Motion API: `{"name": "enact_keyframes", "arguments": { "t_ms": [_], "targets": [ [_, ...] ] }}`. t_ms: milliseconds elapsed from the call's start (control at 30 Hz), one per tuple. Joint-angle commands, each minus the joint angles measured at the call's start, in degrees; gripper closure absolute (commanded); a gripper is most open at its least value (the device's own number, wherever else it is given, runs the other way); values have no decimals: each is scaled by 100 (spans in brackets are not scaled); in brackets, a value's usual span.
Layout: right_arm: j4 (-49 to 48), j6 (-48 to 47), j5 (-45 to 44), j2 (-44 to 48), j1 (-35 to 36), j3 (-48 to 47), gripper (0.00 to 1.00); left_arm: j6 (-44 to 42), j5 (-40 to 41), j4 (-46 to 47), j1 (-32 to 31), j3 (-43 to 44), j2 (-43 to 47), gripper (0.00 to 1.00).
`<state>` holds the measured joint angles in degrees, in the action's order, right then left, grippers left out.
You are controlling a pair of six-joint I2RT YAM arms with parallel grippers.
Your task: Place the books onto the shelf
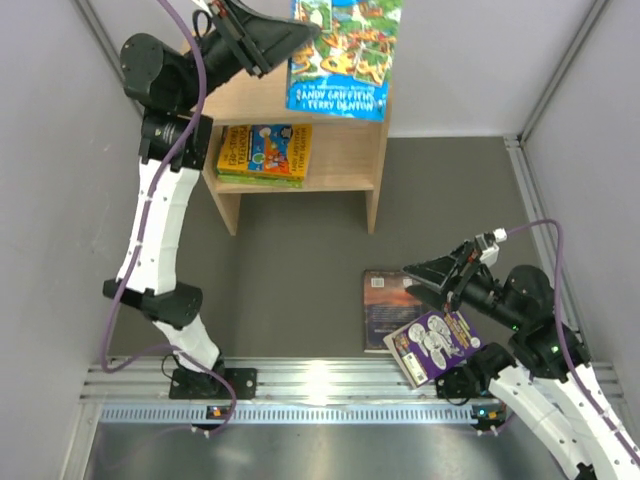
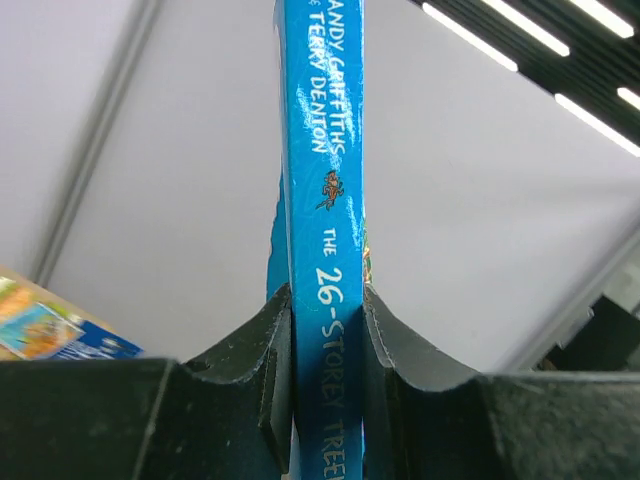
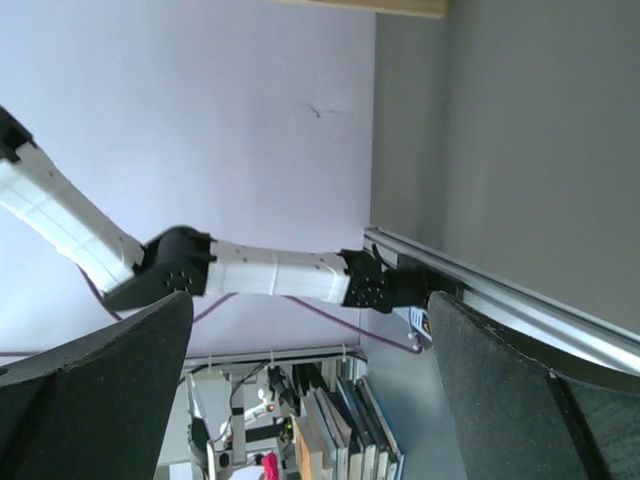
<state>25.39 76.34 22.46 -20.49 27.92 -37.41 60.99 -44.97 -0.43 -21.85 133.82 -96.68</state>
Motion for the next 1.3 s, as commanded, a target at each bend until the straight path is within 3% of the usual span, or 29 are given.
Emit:
{"name": "enact_keyframes", "arguments": {
  "t_ms": [0,100,333,467,800,833,933,967,1067,1100,1267],
  "targets": [
    [194,162,101,247,-76,23,0,1089,286,1501,452,468,-613,100],
    [379,162,39,422,-76,14,0,1196,550,1458,611,1057,-1229,100],
    [564,189,-92,528,-85,67,0,950,648,712,761,1094,-1880,100],
    [573,198,-136,502,-85,155,0,459,639,61,761,971,-1872,100],
    [555,83,-198,282,-85,85,0,141,445,-1229,761,997,-2153,98],
    [555,92,-207,291,-85,93,0,98,437,-1319,769,1006,-2153,94],
    [555,118,-224,309,-85,120,0,1,366,-1556,787,1006,-2241,66],
    [555,118,-224,291,-85,120,0,-69,358,-1592,787,1014,-2249,52],
    [546,92,-207,213,-94,94,0,-349,427,-1759,787,1006,-2293,31],
    [546,83,-198,195,-94,85,0,-412,454,-1794,796,1006,-2320,1],
    [529,31,-145,63,-103,41,0,-1027,673,-2161,796,1102,-2320,1]
  ]
}}
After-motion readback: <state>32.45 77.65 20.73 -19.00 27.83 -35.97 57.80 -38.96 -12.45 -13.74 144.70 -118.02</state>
